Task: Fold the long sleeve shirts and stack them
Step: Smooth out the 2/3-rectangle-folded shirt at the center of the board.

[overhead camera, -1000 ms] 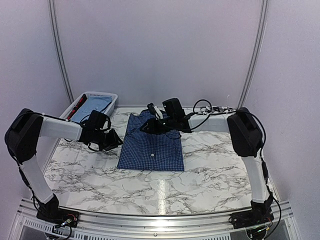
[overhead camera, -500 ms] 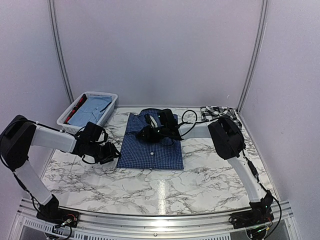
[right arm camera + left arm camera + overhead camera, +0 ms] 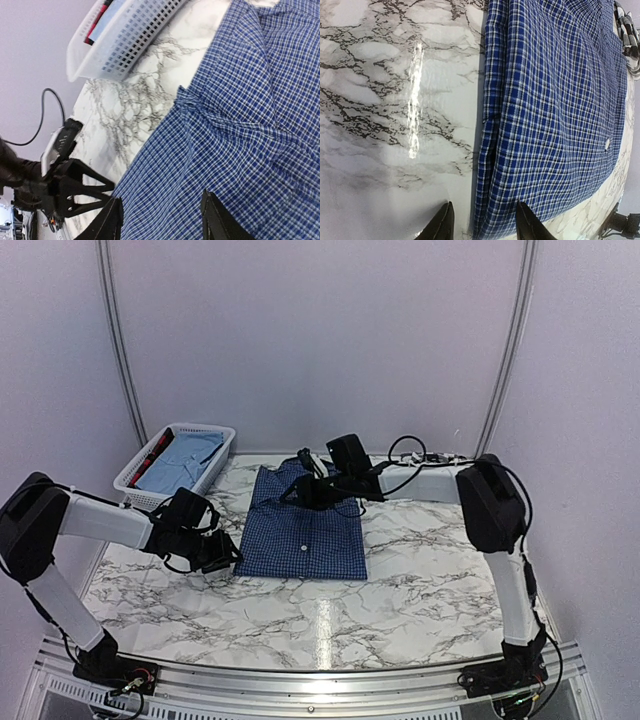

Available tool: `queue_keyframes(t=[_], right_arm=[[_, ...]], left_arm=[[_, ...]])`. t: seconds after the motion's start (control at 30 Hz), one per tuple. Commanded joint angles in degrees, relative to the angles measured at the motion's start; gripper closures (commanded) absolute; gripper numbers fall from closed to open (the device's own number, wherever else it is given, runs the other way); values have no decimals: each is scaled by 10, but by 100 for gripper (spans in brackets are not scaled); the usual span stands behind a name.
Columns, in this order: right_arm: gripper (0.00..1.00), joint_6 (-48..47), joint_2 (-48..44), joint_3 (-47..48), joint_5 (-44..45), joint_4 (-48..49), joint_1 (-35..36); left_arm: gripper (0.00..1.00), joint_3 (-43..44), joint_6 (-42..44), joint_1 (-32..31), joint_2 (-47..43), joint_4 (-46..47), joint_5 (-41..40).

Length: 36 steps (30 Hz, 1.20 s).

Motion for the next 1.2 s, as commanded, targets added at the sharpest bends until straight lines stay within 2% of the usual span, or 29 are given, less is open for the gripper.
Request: queue_keyframes(t=[0.0,0.13,0.3,0.4,0.53,0.73,0.87,0.97,1.17], right_arm=[[51,-7,-71,-103,6,34,-31],[54,-7,-73,-138,-16,62,-71],[64,-17,-43,-138,-16,58,-106],[65,-15,-47,-151,-22,48,-125],[64,-28,-114,-227,-8,46,-125],[63,-28,-255,-391,19,45,-125],[64,-12,-317,-498,18,56,-125],[64,11,-343,-560,-5,91,-117],[66,45,-343,-598,-17,122,-87]], left_arm=[[58,-17,14,-2,-11,-62,-2],[59,-19,13,-2,-10,-64,2],[60,-20,8,-3,-10,-64,7],[60,-24,5,-3,-15,-65,9],[60,-31,5,-3,-16,-65,10],[61,-32,5,-3,-13,-64,17],[62,-32,5,-3,-14,-64,18],[62,-32,5,-3,-16,-64,18],[63,-33,2,-3,-19,-63,17]])
